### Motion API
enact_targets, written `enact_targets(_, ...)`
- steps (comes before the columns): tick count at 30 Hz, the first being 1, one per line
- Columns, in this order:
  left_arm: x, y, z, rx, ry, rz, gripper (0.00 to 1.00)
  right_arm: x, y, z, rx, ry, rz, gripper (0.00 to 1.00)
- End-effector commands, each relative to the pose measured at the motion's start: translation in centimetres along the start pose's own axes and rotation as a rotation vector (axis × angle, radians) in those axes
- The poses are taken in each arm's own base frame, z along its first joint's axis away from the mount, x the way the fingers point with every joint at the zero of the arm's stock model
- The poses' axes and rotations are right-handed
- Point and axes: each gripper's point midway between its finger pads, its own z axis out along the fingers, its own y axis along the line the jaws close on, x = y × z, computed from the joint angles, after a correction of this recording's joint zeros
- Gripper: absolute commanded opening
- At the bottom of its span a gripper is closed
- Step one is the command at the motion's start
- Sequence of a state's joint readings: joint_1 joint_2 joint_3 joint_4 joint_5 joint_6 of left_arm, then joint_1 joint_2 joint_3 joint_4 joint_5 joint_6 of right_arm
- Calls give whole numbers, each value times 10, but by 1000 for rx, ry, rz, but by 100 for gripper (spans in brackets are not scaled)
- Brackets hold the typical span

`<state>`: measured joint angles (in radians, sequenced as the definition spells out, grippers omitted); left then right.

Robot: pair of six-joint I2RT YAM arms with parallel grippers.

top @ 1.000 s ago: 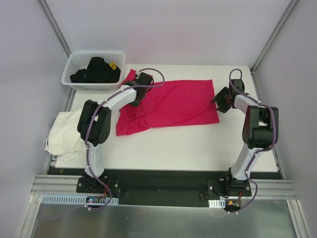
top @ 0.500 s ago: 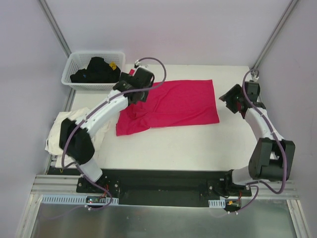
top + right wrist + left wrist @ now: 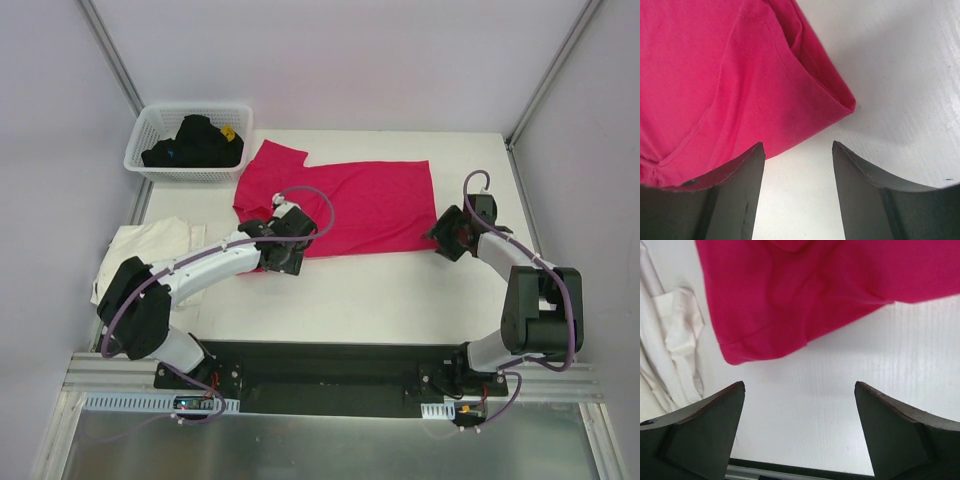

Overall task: Fold and stack the t-shirts
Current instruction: Fold the flattened tshirt in 1/3 of the way

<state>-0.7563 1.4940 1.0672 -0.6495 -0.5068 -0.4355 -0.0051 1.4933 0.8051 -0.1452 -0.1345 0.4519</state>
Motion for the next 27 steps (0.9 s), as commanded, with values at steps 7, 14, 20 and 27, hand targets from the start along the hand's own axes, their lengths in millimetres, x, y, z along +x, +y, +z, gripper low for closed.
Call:
enact_targets(7,31,-18,-16,62,49,-83,90,-2,8,-3,-42,-15,-3,59)
enact_targets(14,18,-21,-12,40,32,-59,90,-7,9,11,-19,-1,7,56)
enact_targets(20,-15,-20,-26,38,-46,-34,90,-10,3,22,20,-4,13,52)
enact_targets(27,-36,-6,-45,21,-118,-11,90,-18,2,28,42,-22,19,45)
